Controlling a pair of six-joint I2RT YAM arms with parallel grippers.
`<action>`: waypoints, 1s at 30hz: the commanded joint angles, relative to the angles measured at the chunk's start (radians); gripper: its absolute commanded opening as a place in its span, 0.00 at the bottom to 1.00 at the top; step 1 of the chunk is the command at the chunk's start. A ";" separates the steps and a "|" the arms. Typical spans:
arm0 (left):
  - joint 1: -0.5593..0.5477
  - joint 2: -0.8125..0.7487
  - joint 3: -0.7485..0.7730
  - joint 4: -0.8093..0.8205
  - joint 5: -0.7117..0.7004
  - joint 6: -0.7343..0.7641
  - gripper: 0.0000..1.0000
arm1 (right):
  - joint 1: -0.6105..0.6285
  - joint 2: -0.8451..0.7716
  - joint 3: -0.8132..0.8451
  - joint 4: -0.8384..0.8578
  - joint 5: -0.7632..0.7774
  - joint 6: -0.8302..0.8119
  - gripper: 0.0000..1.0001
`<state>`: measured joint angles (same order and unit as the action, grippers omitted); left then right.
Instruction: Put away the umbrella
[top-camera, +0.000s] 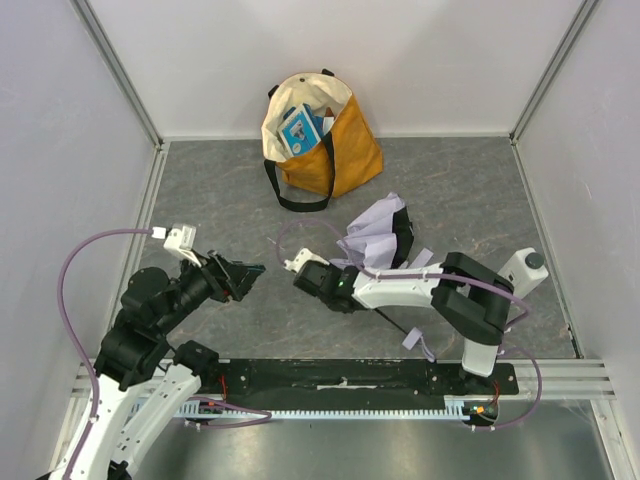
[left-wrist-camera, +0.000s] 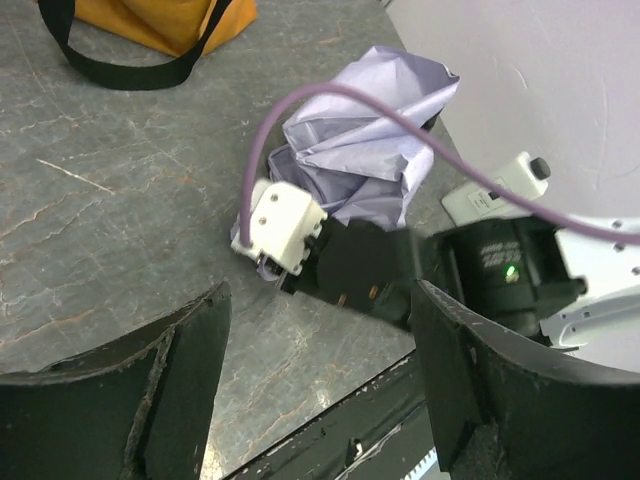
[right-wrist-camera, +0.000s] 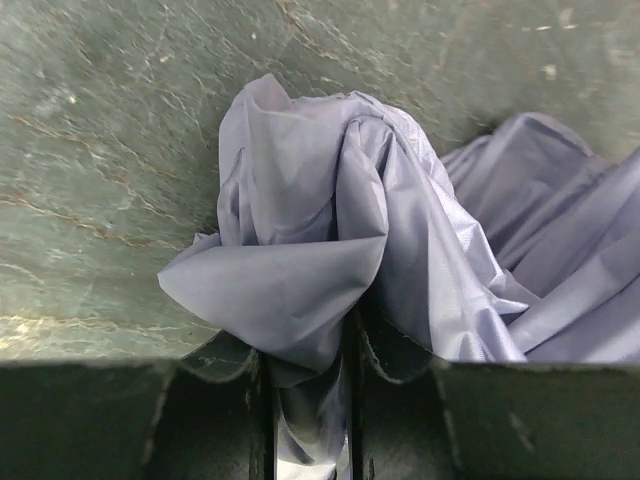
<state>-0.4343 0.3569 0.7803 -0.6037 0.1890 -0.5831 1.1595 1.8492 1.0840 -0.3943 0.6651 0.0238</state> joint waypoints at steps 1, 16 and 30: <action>0.000 -0.012 -0.021 -0.013 -0.010 -0.026 0.77 | -0.098 -0.013 -0.030 0.006 -0.609 0.065 0.00; 0.000 0.043 -0.373 0.278 0.225 -0.339 0.67 | -0.371 0.111 -0.013 -0.018 -1.351 -0.048 0.00; -0.001 0.675 -0.524 0.929 0.346 -0.463 0.92 | -0.399 0.128 -0.082 0.103 -1.403 -0.035 0.00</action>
<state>-0.4343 0.9241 0.2188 0.1028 0.5240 -1.0058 0.7525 1.9156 1.0859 -0.2619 -0.7780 -0.0101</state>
